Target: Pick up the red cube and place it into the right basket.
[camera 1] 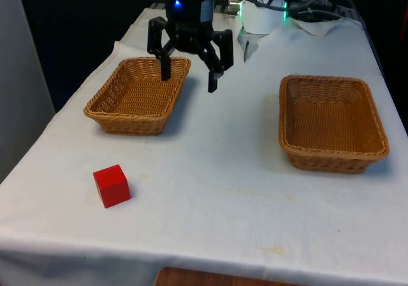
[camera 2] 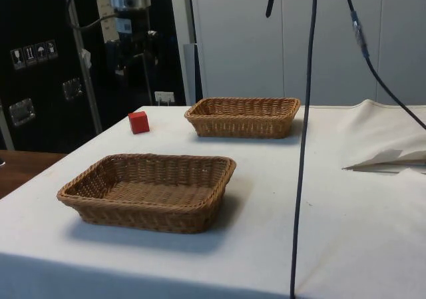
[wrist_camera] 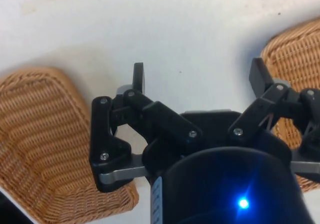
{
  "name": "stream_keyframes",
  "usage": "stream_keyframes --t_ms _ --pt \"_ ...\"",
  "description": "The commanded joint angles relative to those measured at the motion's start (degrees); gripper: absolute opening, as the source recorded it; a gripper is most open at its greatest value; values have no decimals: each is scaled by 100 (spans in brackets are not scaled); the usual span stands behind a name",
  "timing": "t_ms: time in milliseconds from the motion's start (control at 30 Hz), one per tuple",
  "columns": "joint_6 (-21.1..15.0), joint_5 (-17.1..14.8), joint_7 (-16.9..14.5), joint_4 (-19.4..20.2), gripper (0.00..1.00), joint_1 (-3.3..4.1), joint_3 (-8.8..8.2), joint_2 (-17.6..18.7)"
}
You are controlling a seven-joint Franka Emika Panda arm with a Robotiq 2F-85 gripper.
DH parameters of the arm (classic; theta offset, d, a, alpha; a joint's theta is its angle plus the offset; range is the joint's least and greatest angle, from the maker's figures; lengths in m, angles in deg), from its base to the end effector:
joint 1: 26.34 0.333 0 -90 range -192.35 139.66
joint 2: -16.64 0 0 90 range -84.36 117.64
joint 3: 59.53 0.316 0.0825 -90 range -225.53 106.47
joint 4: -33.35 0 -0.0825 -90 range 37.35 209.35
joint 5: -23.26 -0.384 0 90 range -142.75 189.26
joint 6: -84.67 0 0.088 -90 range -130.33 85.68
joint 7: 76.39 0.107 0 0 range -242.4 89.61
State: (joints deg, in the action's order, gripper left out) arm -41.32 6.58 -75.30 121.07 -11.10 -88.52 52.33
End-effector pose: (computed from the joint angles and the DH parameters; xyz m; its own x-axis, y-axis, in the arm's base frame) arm 0.7048 -0.0994 0.3381 0.9426 -0.3075 0.1301 -0.3137 -0.9491 0.0296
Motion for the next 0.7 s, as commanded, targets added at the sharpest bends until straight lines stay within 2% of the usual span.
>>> stream_keyframes --t_ms 0,100,133,167,467,500,533,667 --pt "6 -57 -34 -63 100 -63 17 57" --pt "6 -92 -34 -143 100 -92 -46 132" --pt "0 -46 -6 -92 100 -34 -80 103" --pt "6 -109 -40 -160 100 -92 -63 155" --pt "6 -321 -86 -441 100 -178 -212 453" --pt "-6 -281 -63 -390 100 -120 -258 424" --pt "11 -338 -86 -476 100 -183 -218 487" --pt "23 -464 -120 -642 100 -235 -269 659"
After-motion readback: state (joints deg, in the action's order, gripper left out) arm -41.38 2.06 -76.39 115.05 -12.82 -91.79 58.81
